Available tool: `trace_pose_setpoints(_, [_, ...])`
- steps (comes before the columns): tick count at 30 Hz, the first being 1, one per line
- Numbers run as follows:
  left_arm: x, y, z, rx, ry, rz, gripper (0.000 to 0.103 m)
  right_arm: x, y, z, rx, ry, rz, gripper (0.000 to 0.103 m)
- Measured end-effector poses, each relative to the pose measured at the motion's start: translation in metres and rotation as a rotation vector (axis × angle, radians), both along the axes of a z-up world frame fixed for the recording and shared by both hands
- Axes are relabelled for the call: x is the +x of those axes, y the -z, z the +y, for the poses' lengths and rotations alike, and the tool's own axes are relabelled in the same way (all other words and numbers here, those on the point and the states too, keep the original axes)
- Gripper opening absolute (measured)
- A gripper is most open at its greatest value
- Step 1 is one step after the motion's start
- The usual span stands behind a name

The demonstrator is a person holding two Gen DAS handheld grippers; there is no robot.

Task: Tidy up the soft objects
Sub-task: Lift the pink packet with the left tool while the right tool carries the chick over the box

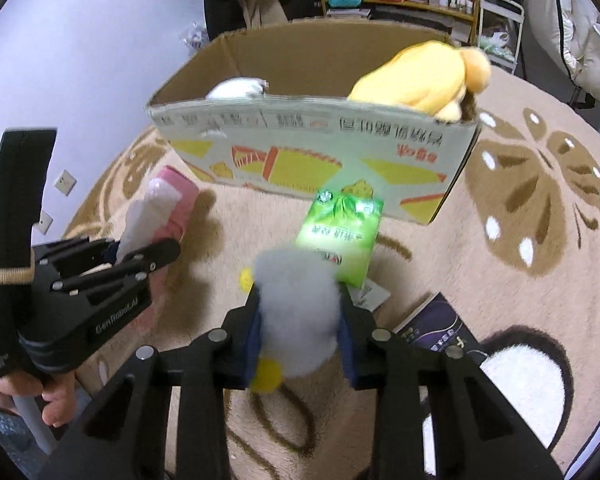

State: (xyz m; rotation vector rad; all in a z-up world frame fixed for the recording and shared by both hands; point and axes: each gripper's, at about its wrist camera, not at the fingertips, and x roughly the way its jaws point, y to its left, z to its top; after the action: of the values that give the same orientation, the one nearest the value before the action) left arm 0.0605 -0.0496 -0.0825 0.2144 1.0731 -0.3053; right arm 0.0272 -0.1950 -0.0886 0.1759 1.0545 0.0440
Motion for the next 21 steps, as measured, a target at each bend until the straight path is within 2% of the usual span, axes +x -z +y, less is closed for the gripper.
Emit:
trace_pose_setpoints(10, [-0.015,-0.029,-0.003,-0.009,-0.032,-0.112,0.018,0.003,-0.031,-0.017,0.018,0.033,-0.097,0.033])
trace_pose_setpoints(21, [-0.024,-0.052,0.004,-0.01,-0.048,-0.228,0.018,-0.008,-0.067,-0.027,0.003,0.091,-0.274,0.033])
